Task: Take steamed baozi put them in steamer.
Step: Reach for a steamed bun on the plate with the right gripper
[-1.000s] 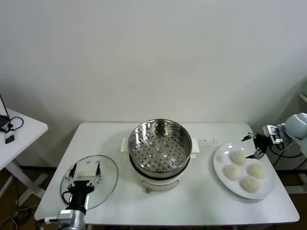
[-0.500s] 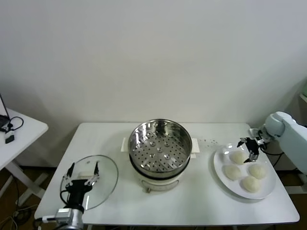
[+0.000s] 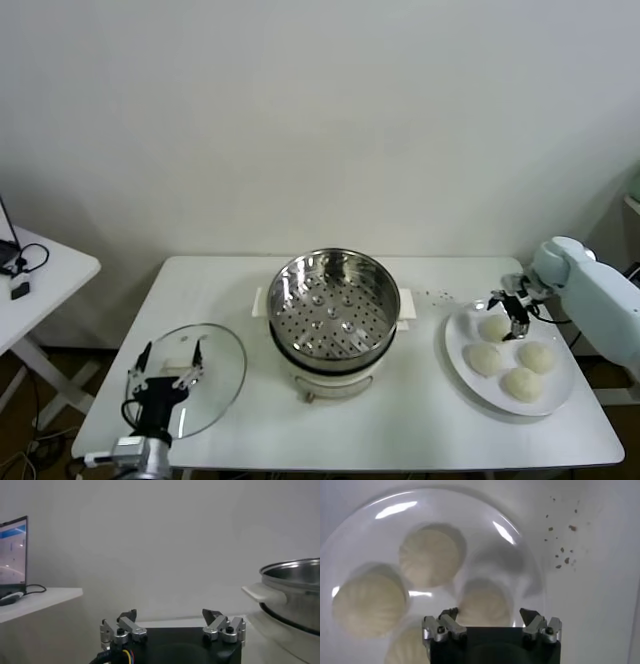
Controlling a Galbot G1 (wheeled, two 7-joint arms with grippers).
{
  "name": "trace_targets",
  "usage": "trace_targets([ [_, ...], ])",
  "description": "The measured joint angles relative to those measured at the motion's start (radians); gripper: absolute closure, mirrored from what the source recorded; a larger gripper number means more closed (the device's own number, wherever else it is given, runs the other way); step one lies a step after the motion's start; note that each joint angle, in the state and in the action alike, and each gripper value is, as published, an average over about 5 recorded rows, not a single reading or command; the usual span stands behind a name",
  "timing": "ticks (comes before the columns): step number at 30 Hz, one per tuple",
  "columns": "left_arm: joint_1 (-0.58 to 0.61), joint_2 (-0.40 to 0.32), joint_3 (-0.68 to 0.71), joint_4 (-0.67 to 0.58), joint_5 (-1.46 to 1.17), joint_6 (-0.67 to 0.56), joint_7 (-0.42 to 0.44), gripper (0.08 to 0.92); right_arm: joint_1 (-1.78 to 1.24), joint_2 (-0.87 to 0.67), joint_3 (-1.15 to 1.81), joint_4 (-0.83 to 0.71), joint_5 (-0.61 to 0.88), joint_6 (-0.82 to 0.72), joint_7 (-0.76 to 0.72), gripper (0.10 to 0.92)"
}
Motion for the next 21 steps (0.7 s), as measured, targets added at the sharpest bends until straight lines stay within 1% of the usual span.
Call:
trace_targets([
  [11,0.004,0.000,-0.006,0.000,-0.006,0.000,0.000,0.177,-0.010,0.021,0.020,-0.027,-0.042,0.005,-0.001,0.207],
  [12,0.005,0.000,-0.006,0.000,-0.006,0.000,-0.001,0.177,-0.011,0.022,0.022,-0.028,-0.044,0.005,-0.001,0.216],
  [17,0.005,0.000,-0.008,-0.001,-0.006,0.001,-0.001,0.177,-0.014,0.028,0.030,-0.033,-0.050,0.006,-0.003,0.306],
  [21,0.006,0.000,-0.010,-0.002,-0.007,0.001,-0.001,0.177,-0.014,0.029,0.032,-0.032,-0.052,0.007,-0.005,0.340],
])
